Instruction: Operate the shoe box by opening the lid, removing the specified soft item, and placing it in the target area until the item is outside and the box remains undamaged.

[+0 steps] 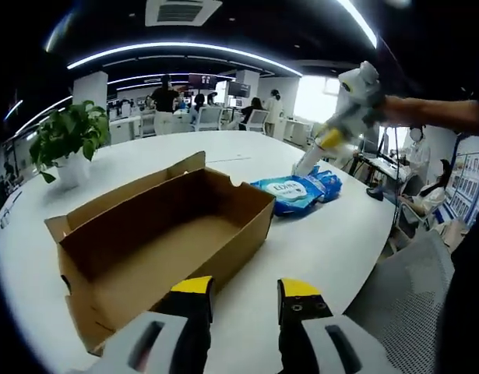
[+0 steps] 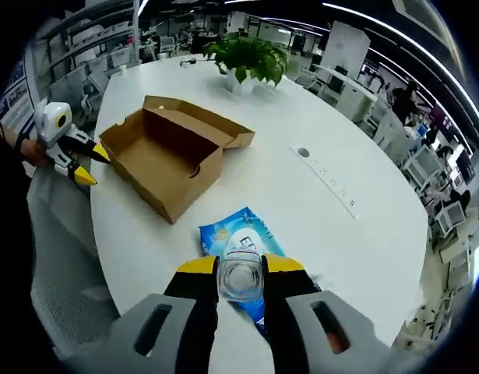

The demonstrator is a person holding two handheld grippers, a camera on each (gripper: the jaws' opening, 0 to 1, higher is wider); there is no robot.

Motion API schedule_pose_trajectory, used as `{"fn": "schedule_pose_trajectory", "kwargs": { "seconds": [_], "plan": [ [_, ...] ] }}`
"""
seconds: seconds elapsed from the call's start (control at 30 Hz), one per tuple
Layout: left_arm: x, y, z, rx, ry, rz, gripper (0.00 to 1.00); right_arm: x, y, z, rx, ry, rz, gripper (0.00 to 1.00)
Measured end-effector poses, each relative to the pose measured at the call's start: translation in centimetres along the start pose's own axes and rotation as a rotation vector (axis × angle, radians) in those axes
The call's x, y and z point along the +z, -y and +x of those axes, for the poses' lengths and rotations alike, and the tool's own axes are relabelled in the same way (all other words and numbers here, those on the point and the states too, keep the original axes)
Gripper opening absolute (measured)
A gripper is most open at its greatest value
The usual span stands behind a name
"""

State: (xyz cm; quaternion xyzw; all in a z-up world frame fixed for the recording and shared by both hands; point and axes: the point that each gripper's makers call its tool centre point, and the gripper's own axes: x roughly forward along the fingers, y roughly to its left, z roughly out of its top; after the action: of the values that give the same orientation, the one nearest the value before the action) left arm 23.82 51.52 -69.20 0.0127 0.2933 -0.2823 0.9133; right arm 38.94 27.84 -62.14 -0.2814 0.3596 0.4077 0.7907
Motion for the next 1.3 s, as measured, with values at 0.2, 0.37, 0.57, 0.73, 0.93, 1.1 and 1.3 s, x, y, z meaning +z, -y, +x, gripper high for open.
{"fn": "schedule_pose_trajectory", "kwargs": {
  "seconds": [0.2, 0.37, 0.57, 0.73, 0.93, 1.1, 1.3],
  "plan": [
    [0.1, -0.4, -0.1, 0.021, 0.005, -0.002, 0.32, 0.9, 2.6, 0.9, -0.002, -0.047, -0.103, 0.19],
    [0.0, -0.7, -0.1, 0.032, 0.003, -0.011, 0.32, 1.2, 4.3, 1.8, 0.003, -0.064, -0.125, 0.19],
    [-0.1, -1.1, -0.1, 0.044, -0.004, -0.029, 0.32, 1.1, 6.3, 3.1, 0.005, -0.092, -0.153, 0.19],
    [-0.2, -1.4, 0.0, 0.053, -0.008, -0.043, 0.33, 1.1, 7.0, 3.8, 0.005, -0.108, -0.159, 0.19],
    [-0.4, -1.6, 0.0, 0.060, -0.017, -0.050, 0.33, 0.6, 7.7, 4.8, 0.015, -0.129, -0.162, 0.19],
    [-0.5, -1.6, 0.0, 0.065, -0.026, -0.054, 0.33, -0.1, 8.5, 6.2, 0.034, -0.151, -0.161, 0.19],
    [-0.9, -1.5, 0.3, 0.061, -0.047, -0.040, 0.33, -1.2, 9.0, 7.8, 0.044, -0.186, -0.182, 0.19]
  ]
}}
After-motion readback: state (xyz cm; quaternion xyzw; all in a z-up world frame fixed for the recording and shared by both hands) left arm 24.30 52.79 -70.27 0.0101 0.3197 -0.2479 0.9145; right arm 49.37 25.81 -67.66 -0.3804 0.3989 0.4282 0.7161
